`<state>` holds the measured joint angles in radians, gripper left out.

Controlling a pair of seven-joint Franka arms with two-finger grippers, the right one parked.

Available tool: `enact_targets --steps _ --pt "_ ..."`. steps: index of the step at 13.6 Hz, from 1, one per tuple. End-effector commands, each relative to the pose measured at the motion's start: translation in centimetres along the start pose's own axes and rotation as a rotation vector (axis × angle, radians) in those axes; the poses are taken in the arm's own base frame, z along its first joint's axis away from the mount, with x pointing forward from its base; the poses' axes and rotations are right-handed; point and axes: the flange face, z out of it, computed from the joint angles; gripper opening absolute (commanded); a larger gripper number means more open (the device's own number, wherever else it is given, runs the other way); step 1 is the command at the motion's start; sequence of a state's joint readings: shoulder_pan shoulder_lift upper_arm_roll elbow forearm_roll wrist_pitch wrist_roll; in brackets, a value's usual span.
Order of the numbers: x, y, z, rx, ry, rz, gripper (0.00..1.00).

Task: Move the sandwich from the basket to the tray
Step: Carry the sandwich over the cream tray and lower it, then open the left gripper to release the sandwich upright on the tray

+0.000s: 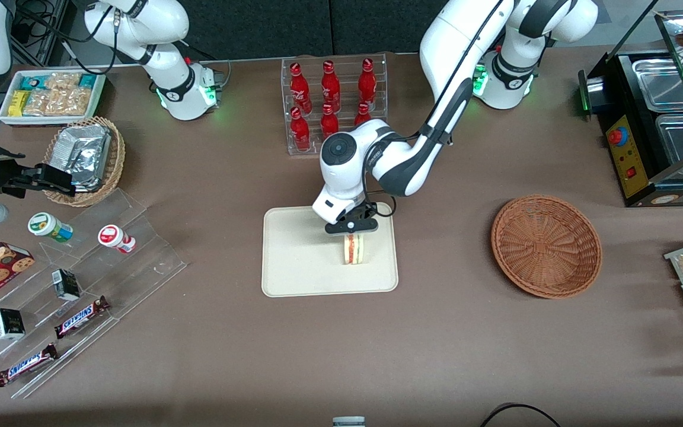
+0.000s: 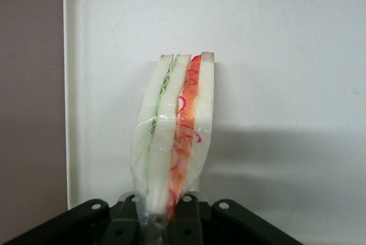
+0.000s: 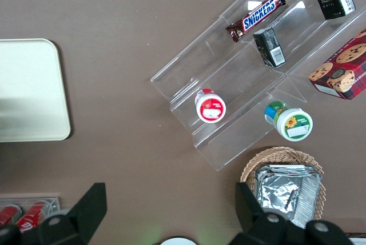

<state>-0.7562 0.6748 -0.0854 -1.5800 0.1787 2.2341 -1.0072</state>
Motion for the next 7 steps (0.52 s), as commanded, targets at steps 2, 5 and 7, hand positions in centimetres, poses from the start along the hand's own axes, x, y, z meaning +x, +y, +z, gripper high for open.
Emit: enact_targets --steps 2,5,7 --pt "-0.92 1.31 0.92 0.016 0.017 0.025 0.14" --pt "-0.91 1.32 0.97 0.018 0.017 0.038 0.80" --pt "-0.67 1.25 -0.02 0.014 0.022 0.032 0.99"
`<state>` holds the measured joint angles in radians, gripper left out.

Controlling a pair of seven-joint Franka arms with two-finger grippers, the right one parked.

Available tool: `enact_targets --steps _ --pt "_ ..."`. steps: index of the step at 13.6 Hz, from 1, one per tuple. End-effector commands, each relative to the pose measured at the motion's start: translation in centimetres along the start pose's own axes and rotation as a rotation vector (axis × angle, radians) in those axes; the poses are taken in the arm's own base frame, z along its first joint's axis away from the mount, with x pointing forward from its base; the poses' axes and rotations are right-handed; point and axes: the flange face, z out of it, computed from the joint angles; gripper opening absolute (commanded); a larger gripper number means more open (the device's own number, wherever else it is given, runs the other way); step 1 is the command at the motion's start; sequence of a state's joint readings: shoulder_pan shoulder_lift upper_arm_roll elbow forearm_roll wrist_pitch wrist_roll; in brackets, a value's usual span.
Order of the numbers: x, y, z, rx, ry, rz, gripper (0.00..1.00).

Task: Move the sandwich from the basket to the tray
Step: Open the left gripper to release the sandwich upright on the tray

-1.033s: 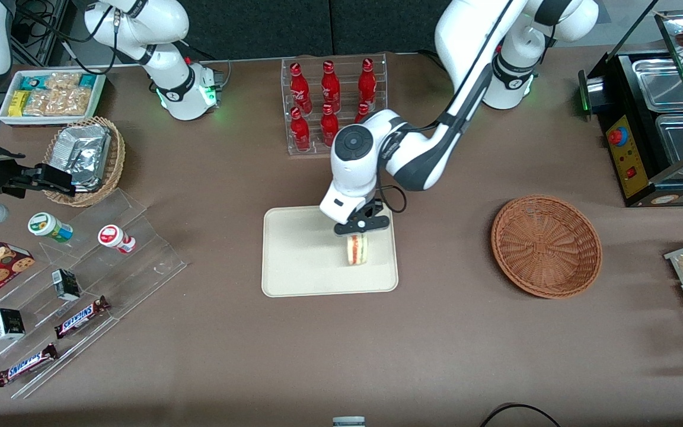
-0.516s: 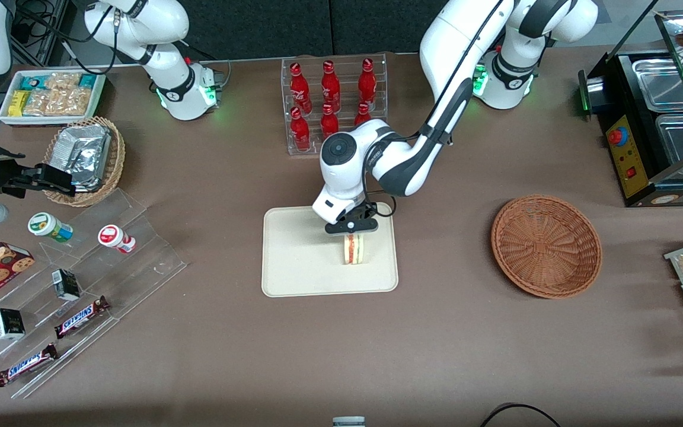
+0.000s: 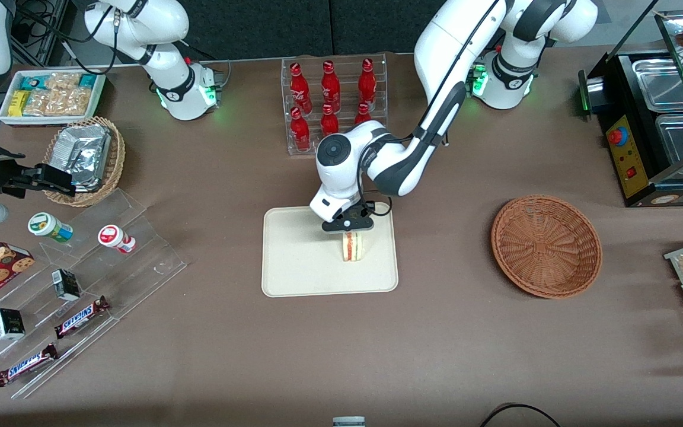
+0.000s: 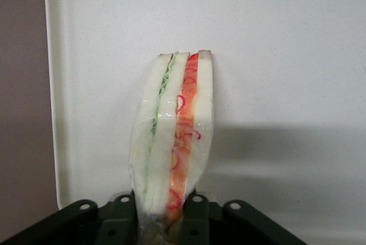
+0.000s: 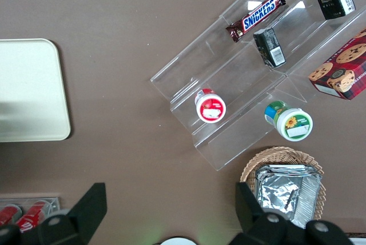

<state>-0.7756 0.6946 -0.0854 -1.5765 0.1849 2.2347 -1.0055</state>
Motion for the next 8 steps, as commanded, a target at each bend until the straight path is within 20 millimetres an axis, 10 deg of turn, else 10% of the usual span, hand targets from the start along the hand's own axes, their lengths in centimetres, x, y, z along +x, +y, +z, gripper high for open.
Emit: enact_targets --steps 1,8 --pt "0.8 0.2 -2.4 -0.007 0.036 -0.006 0.99" --pt "3.7 -5.9 -18.5 0.000 0.060 -0.115 1.00"
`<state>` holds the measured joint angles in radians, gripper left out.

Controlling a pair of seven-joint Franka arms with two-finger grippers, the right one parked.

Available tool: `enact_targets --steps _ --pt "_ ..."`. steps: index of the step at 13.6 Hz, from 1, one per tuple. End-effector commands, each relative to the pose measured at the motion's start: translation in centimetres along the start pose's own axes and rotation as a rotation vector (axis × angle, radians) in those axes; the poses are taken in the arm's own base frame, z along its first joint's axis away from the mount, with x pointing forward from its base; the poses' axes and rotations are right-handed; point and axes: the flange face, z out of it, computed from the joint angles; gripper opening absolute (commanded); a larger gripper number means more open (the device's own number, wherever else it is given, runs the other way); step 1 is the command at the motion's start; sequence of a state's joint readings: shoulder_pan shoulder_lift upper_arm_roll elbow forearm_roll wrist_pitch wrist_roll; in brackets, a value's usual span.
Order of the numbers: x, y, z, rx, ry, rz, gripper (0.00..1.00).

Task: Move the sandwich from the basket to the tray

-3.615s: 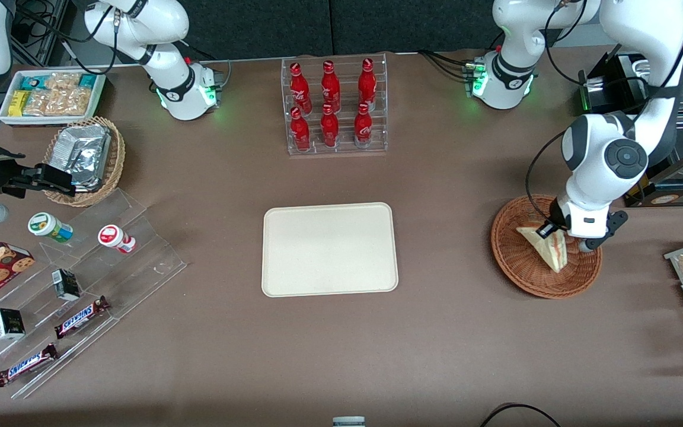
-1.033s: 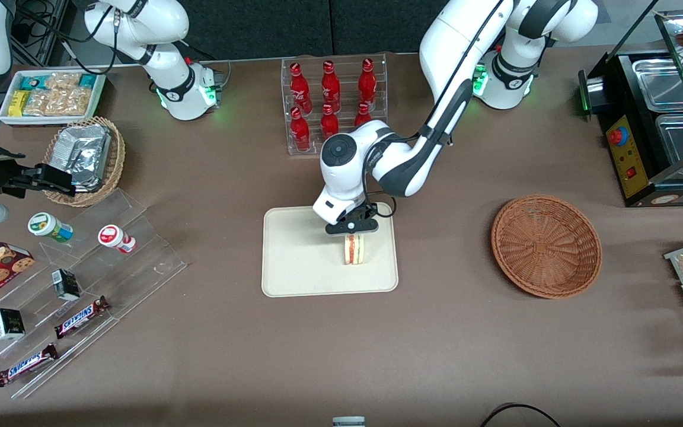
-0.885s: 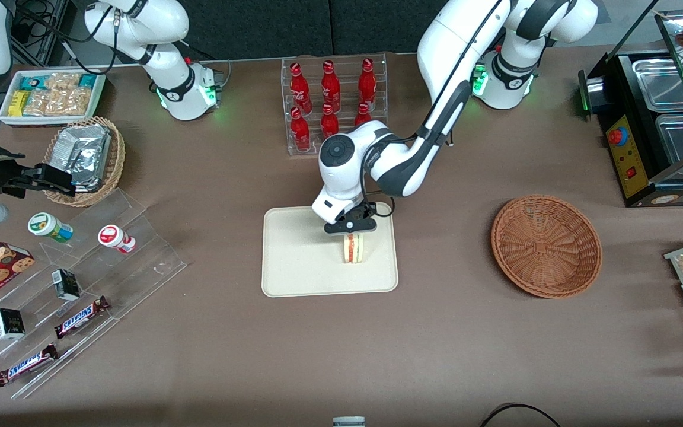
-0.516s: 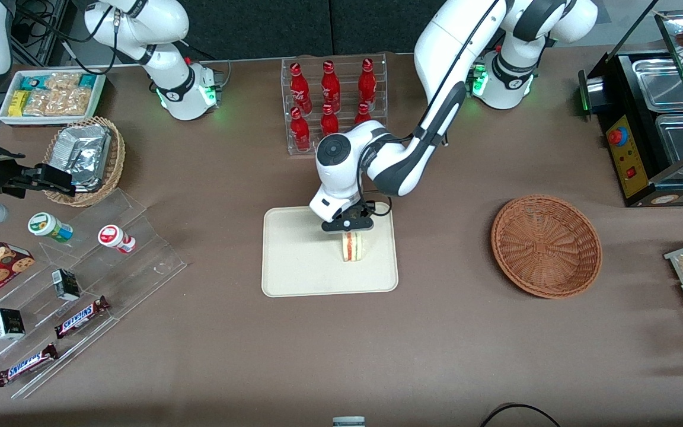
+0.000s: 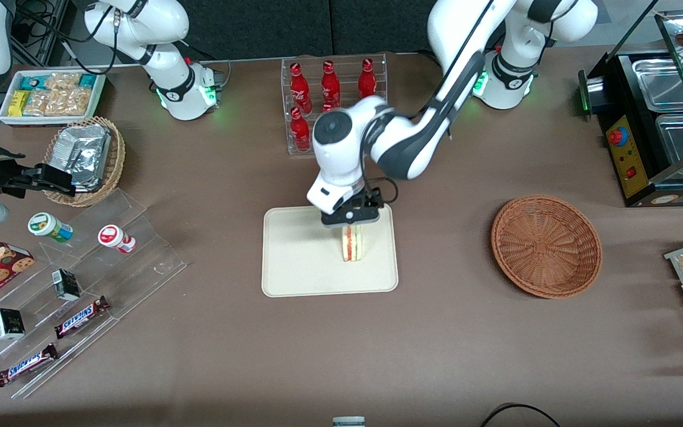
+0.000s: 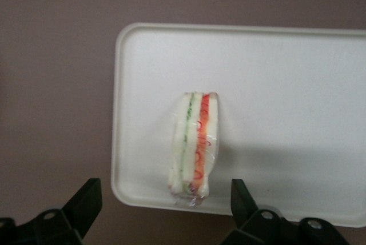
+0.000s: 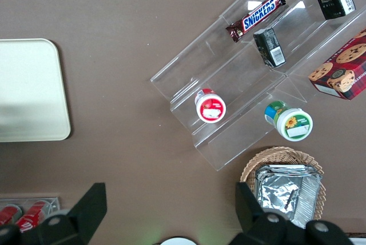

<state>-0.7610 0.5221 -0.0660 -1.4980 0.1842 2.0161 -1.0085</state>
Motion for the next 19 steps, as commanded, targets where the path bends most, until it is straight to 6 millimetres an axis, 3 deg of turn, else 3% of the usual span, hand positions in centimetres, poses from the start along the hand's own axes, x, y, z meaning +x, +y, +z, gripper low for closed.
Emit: enact_targets --steps 1,4,8,12,16,19 --pt "2.0 -4.8 -7.2 -0.003 0.014 -0.077 1.00" --pt "3.0 -8.9 -13.3 -0.001 0.005 -0.136 1.00" --pt "5.3 -15.6 -19.3 0.030 -0.007 -0.215 1.00" --pt "8.2 -22.5 -22.1 0.049 -0.025 -0.193 1.00" --pt "10.2 -31.4 -25.3 0.005 -0.076 -0.127 1.00" --pt "11.0 -37.7 -26.2 -0.009 -0.116 -0.052 1.00"
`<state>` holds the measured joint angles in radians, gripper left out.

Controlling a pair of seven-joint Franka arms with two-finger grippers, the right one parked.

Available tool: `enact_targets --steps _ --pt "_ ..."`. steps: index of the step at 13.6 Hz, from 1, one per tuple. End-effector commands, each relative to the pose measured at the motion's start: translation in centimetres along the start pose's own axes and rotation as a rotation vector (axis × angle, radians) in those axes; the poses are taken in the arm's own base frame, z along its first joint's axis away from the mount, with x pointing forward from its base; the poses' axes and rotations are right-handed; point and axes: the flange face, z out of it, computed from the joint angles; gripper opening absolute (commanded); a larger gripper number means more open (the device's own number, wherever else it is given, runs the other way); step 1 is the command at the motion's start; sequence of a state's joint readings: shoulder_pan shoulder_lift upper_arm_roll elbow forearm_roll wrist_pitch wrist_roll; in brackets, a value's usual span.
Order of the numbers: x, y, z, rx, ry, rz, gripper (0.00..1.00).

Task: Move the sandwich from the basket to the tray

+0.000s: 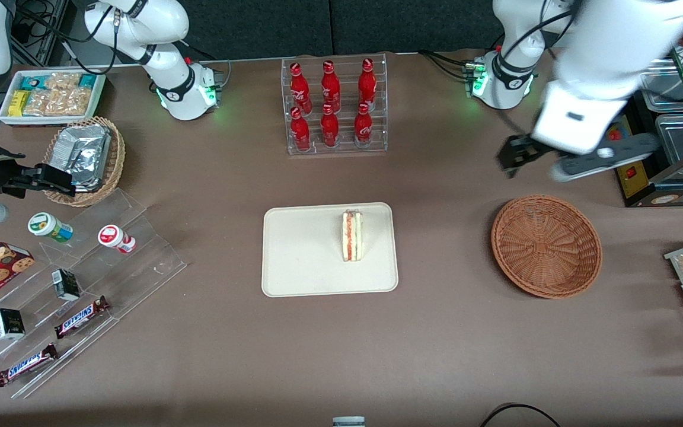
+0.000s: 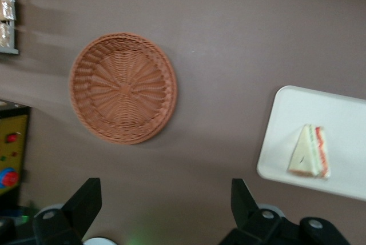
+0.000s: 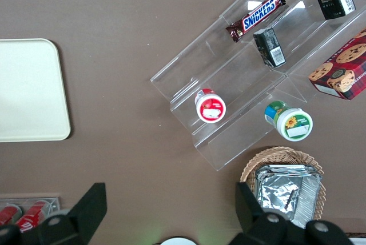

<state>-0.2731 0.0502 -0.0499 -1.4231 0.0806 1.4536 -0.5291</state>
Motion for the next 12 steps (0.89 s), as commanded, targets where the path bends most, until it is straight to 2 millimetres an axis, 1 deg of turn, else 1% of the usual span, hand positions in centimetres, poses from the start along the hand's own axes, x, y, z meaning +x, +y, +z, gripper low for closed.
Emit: enact_targets --steps 1,2,4,5,6,7,12 --pt "0.3 -4.3 -1.1 -0.009 -0.031 0.076 1.00" --pt "0.6 -5.9 -1.2 -0.010 -0.043 0.095 1.00" --pt "1.1 -9.9 -1.7 -0.057 -0.065 0.140 1.00" --pt "1.2 -11.1 -1.6 -0.075 -0.083 0.175 1.00" --pt "1.3 -11.8 -1.3 -0.082 -0.095 0.202 1.00" --pt "1.0 -12.4 -1.6 -0.084 -0.099 0.207 1.00" --pt "0.5 -12.4 -2.0 -0.082 -0.095 0.210 1.00"
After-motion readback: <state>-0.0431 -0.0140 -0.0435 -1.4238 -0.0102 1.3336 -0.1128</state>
